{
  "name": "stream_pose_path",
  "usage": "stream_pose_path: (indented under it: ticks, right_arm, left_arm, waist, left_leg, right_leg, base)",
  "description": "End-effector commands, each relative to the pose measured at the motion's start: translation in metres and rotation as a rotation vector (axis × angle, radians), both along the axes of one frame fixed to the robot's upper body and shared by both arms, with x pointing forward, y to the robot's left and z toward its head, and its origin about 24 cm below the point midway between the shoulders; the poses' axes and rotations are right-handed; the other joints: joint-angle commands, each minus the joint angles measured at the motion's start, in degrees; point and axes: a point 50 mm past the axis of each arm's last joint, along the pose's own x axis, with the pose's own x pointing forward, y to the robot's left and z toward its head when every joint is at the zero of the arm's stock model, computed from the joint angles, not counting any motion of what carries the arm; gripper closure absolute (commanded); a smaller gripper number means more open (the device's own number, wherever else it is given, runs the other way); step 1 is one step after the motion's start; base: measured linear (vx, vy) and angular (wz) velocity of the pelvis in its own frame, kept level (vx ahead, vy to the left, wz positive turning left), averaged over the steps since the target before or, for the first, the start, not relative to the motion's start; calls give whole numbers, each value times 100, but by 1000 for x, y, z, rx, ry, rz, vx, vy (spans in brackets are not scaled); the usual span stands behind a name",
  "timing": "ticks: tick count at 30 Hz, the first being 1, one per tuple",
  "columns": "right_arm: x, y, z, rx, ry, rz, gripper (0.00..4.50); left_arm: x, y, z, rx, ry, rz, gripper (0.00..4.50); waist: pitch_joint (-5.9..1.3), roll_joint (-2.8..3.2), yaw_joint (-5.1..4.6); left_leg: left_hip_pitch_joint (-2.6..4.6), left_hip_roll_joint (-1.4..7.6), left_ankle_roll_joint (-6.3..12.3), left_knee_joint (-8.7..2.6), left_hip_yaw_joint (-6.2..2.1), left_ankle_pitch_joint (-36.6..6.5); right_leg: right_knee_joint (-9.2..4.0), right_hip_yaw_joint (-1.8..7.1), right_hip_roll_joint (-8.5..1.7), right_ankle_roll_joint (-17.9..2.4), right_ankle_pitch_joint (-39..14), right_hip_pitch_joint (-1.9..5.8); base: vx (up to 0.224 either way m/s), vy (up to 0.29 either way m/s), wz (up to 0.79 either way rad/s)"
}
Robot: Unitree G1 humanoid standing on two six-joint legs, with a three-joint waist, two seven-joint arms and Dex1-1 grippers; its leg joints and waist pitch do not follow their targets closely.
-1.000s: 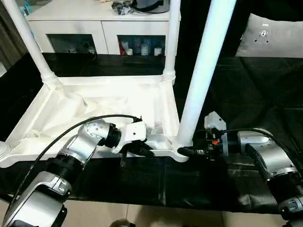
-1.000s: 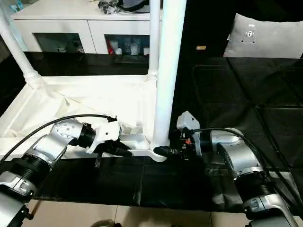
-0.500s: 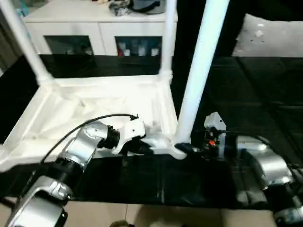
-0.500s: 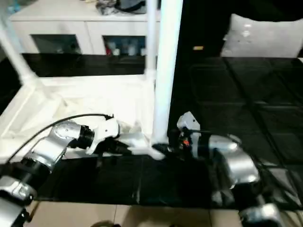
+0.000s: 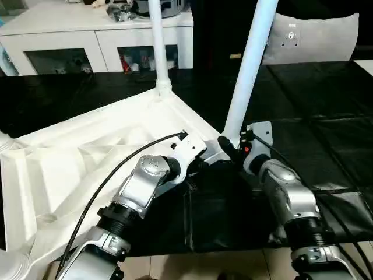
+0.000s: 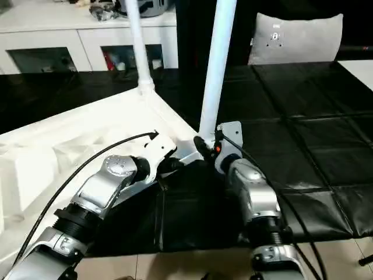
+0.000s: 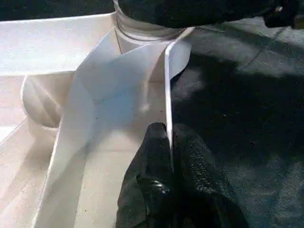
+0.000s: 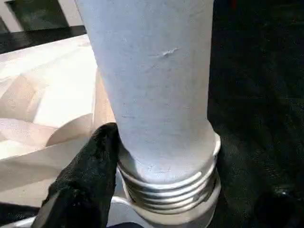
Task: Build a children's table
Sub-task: Rotate leg to tighten
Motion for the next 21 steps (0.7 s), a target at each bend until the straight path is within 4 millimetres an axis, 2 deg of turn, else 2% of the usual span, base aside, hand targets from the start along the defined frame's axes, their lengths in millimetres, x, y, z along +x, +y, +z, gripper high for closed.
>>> stream_pose_path:
  ticks: [1, 3, 6, 8, 9, 11, 12, 13, 14, 15, 18, 21]
  right_arm:
    - [-5, 1, -10, -2, 35, -11, 101]
    - [-7, -4, -7, 13, 3, -7, 92]
    - [-10, -9, -3, 30, -32, 8, 58]
    - [-17, -22, 5, 55, -98, 72, 45]
    - [-18, -24, 6, 60, -106, 84, 23]
    - [-21, -30, 9, 68, -127, 119, 15]
    - [-24, -36, 13, 64, -150, 162, 10]
    - [-31, -43, 17, 34, -158, 279, 2]
    - [-32, -44, 17, 28, -157, 296, 2]
    - [-38, -49, 20, 1, -142, 413, 2]
    - [-41, -51, 22, -15, -142, 469, 2]
    - [-42, -57, 26, -80, -111, 589, 2]
  left_arm:
    - [-4, -23, 29, -101, -123, -113, 450]
    - [-3, -19, 27, -94, -119, -104, 450]
    - [-2, -15, 25, -87, -117, -103, 450]
    - [1, -5, 21, -68, -113, -115, 450]
    - [1, -4, 20, -64, -112, -119, 450]
    - [2, 0, 18, -52, -109, -131, 450]
    - [2, 5, 17, -41, -106, -147, 450]
    - [1, 12, 16, -27, -95, -192, 450]
    - [1, 13, 16, -25, -94, -200, 450]
    - [0, 19, 15, -14, -80, -250, 450]
    - [0, 22, 15, -6, -83, -287, 450]
    - [-3, 31, 15, 44, -67, -416, 450]
  waist:
    - [-405, -56, 52]
    - [-427, -48, 109]
    - [-427, -48, 171]
    - [-425, -55, 189]
    - [-422, -56, 195]
    - [-413, -53, 211]
    - [-405, -55, 205]
    - [-398, -56, 206]
    - [-395, -60, 216]
    - [-393, -55, 224]
    - [-389, -65, 230]
    - [-389, -70, 250]
  left_leg:
    - [11, 232, 360, -414, -104, -1561]
    - [4, 234, 437, -389, -75, -1310]
    - [-15, 232, 540, -383, -64, -1080]
    - [-23, 220, 602, -378, -60, -1059]
    - [-24, 227, 607, -378, -61, -1075]
    - [-22, 222, 630, -382, -64, -1127]
    - [-26, 228, 624, -390, -67, -1154]
    - [-10, 226, 612, -393, -68, -1292]
    - [-8, 224, 622, -392, -71, -1332]
    - [-2, 230, 616, -391, -69, -1336]
    - [-6, 242, 627, -397, -76, -1364]
    - [12, 240, 599, -396, -88, -1405]
  right_leg:
    - [-489, 234, -326, -854, -2288, 279]
    - [-447, 256, -328, -976, -1887, 292]
    - [-411, 261, -327, -1051, -1592, 322]
    - [-415, 251, -330, -1038, -1671, 341]
    - [-415, 254, -331, -1018, -1716, 343]
    - [-437, 244, -323, -953, -1902, 343]
    - [-436, 248, -319, -939, -1947, 343]
    - [-464, 235, -316, -877, -2158, 337]
    - [-473, 235, -319, -860, -2218, 341]
    - [-470, 242, -319, -850, -2239, 335]
    - [-463, 243, -319, -866, -2256, 324]
    - [-476, 234, -329, -858, -2423, 305]
  base:
    - [0, 0, 0]
    - [0, 0, 0]
    - [0, 0, 0]
    - [0, 0, 0]
    - [0, 0, 0]
    - [0, 0, 0]
    - [0, 0, 0]
    - [0, 0, 0]
    - [0, 0, 0]
    - [0, 0, 0]
    - [0, 0, 0]
    - [0, 0, 0]
